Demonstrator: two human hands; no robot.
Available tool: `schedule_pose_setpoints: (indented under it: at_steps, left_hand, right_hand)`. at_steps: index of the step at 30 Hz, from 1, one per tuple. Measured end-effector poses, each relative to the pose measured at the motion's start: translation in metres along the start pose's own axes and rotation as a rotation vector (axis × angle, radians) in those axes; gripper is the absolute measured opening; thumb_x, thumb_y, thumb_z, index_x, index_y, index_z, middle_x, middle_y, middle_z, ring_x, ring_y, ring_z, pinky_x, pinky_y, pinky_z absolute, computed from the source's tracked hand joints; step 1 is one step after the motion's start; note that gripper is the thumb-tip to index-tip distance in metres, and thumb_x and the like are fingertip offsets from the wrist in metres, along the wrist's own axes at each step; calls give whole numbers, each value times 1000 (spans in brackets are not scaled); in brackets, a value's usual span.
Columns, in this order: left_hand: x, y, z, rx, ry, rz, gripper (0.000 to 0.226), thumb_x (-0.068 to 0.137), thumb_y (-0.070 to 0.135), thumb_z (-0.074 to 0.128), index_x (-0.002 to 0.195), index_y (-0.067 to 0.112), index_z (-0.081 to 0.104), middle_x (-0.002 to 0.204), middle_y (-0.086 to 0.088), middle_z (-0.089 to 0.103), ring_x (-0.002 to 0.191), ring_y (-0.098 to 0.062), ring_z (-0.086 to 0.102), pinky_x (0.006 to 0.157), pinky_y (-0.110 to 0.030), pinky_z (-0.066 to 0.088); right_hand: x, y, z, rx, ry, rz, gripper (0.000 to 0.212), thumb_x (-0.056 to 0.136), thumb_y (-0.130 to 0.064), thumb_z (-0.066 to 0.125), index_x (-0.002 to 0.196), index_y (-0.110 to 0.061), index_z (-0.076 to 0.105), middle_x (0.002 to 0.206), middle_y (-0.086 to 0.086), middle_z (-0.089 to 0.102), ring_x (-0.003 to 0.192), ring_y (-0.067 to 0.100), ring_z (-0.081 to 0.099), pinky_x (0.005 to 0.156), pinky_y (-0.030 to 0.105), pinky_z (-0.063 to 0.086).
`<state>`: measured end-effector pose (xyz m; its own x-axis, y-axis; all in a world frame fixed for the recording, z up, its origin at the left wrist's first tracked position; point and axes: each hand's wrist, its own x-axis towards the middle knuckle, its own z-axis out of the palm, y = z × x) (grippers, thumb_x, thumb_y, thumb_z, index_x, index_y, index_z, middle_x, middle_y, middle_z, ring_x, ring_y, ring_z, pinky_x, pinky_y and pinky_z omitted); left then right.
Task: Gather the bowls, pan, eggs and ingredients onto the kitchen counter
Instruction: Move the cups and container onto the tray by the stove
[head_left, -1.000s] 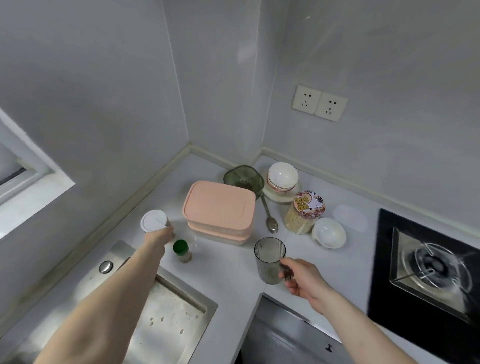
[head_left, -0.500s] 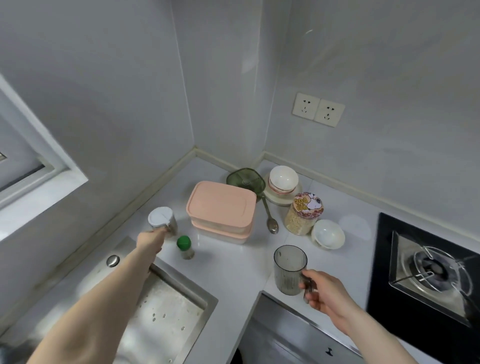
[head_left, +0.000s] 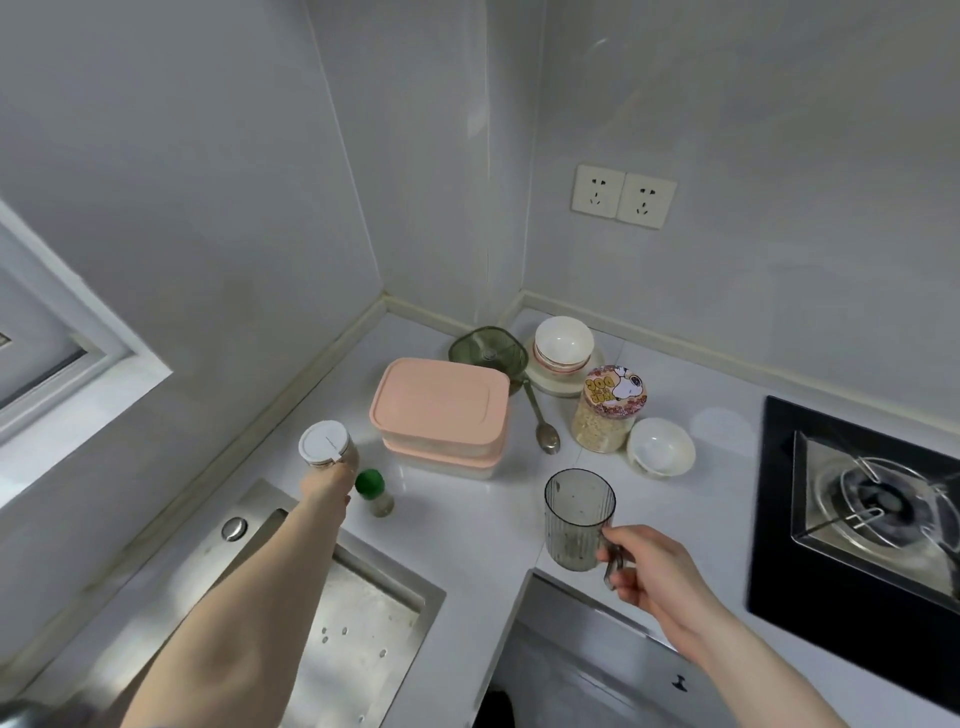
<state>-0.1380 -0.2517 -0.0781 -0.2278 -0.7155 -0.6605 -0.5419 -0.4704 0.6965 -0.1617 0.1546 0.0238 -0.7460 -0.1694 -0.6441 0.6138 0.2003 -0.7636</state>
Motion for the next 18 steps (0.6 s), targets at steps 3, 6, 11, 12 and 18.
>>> schedule_pose_setpoints:
  at_steps: [3,6,11,12,18]
  left_hand:
    - [-22,-5,-23,141,143,141,29,93,26,63,107,1,64,104,-16,64,95,-32,61,84,-37,48]
    - [-44,-13,-53,363,187,361,28,99,26,54,101,3,69,98,-18,69,97,-37,63,83,-37,47]
    - [-120,-20,-80,357,205,599,17,101,23,54,102,10,65,94,-8,66,82,-26,57,75,-34,40]
    - [-136,-21,-79,356,170,619,16,101,25,54,100,12,64,90,-8,66,76,-23,57,70,-34,40]
    - [-248,-39,-15,392,-220,733,15,101,30,56,96,20,66,84,-8,71,70,-19,64,63,-33,47]
  right_hand:
    - [-6,2,-1,11,-6,-13,17,96,-19,63,92,-2,65,73,6,65,63,22,47,59,32,42]
    - [-13,8,-6,27,-2,-35,17,96,-18,62,90,-3,65,70,6,64,65,24,49,57,30,41]
    - [-33,20,-18,31,-25,-77,16,96,-16,62,88,-3,66,69,4,62,57,19,49,53,26,43]
    - [-35,22,-21,38,-25,-77,16,96,-16,62,88,-3,67,70,5,63,55,18,48,53,26,43]
    - [-67,38,-77,144,41,-122,12,94,-14,64,89,-3,66,78,9,66,56,19,50,51,26,42]
